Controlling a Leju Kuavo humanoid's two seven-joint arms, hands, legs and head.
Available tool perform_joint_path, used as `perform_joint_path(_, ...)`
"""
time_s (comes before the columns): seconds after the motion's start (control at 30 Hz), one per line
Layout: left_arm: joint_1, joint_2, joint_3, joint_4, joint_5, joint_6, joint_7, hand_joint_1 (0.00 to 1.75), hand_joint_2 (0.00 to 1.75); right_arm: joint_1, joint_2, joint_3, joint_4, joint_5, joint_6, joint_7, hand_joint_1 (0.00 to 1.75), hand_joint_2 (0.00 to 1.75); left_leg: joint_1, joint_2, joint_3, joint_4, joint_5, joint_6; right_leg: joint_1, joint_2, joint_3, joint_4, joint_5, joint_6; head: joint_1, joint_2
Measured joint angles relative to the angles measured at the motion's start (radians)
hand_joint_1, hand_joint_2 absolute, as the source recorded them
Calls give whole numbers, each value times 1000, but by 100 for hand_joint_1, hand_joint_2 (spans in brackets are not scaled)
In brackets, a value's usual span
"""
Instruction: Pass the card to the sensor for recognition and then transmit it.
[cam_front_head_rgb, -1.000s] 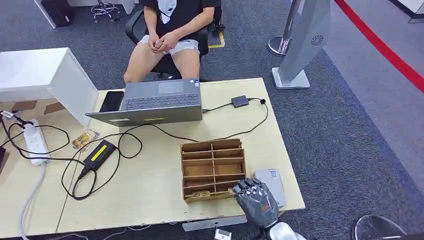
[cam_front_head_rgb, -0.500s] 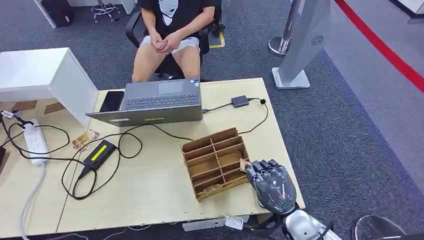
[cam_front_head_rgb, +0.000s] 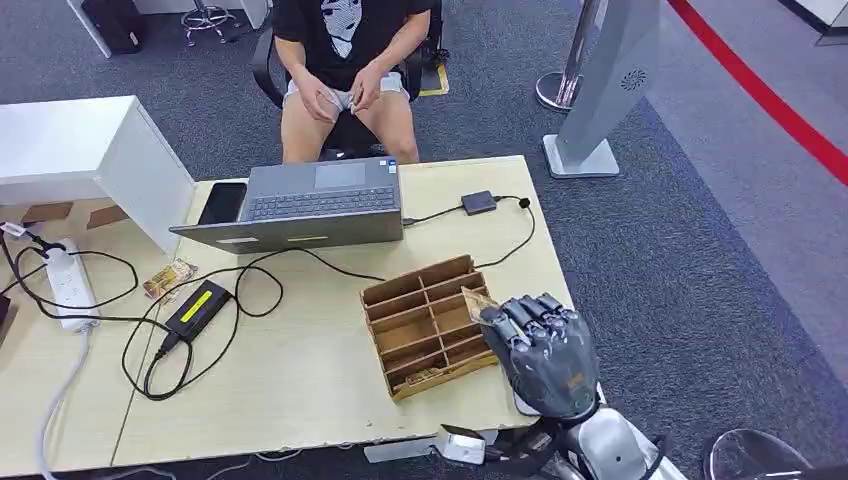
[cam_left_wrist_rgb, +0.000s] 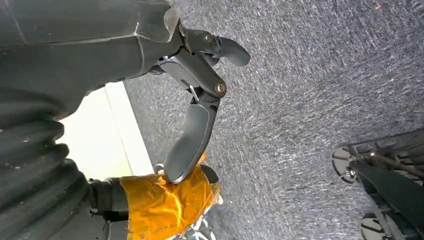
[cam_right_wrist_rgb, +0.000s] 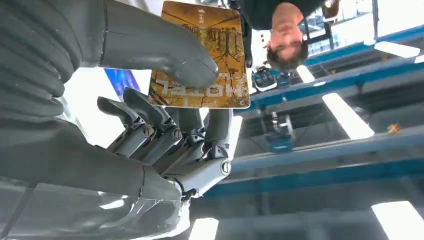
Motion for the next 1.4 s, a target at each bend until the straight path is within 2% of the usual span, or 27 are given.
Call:
perform_joint_path(0.1,-1,-1,0,0,-2,-1,0,0,175,-18,7,0,2,-28,2,-5,175,175,0,0,0,0,0,0,0,0,0,0,0,0,0,0)
perform_joint_path(0.17,-4,-3,0,0,-18,-9,0,0,175,-93,33,0,31,-119,30,-21,175,175,0,0,0,0,1,0,0,0,0,0,2,0,0,0)
perform_joint_path(0.2,-10,-5,0,0,-32,-17,0,0,175,-166,63,1,79,-198,75,-28,175,175,0,1,0,0,4,0,0,1,0,0,4,0,0,0)
perform_joint_path(0.23,-23,-7,-6,0,-67,-37,6,0,175,-326,120,2,226,-294,196,-12,175,175,0,2,-1,0,6,0,0,3,-1,0,7,0,0,0)
perform_joint_path(0.27,-46,-11,-16,0,-90,-51,15,0,175,-499,175,4,415,-298,250,25,175,175,0,1,-2,0,10,0,0,2,-3,0,9,-1,0,0)
perform_joint_path(0.3,-54,-13,-21,0,-100,-58,17,0,175,-593,208,7,528,-296,264,45,175,175,0,1,-2,0,11,-1,0,1,-3,1,10,-2,0,0)
perform_joint_path(0.33,-68,-18,-35,0,-111,-68,21,0,175,-738,267,2,739,-319,276,71,175,175,0,0,-2,0,11,-2,0,1,-3,1,10,-2,1,0)
perform_joint_path(0.6,-75,-24,-45,0,-124,-72,24,0,175,-890,370,-4,1038,-312,279,115,175,175,0,1,-3,0,11,-2,0,2,-5,1,10,-2,0,0)
perform_joint_path(0.8,-77,-26,-51,0,-125,-75,24,0,175,-918,423,-4,1138,-310,282,95,175,175,0,2,-3,0,11,-2,0,3,-5,1,10,-2,0,0)
perform_joint_path(0.93,-79,-26,-51,0,-125,-81,24,0,175,-924,457,-3,1172,-371,337,53,175,175,0,2,-3,0,11,-2,0,3,-5,1,10,-2,0,0)
perform_joint_path(0.97,-80,-26,-51,0,-125,-81,24,0,175,-924,462,-3,1176,-372,340,51,0,175,0,2,-3,0,11,-2,0,3,-5,1,10,-2,0,0)
perform_joint_path(1.07,-80,-26,-51,0,-125,-82,24,0,175,-926,476,-3,1189,-394,357,35,0,175,0,2,-3,0,11,-2,0,3,-5,1,10,-2,0,0)
perform_joint_path(1.1,-80,-26,-51,0,-125,-82,24,0,175,-926,481,-3,1191,-415,375,23,0,0,0,2,-3,0,11,-2,0,3,-5,1,10,-2,0,0)
perform_joint_path(1.27,-81,-25,-51,0,-126,-83,24,0,175,-929,492,-6,1206,-521,451,-22,0,0,0,2,-4,0,11,-2,0,3,-5,1,10,-2,0,0)
perform_joint_path(1.4,-80,-25,-50,0,-126,-83,23,0,175,-938,491,-19,1220,-579,474,-34,0,0,0,2,-4,0,11,-2,0,3,-6,1,10,-2,0,0)
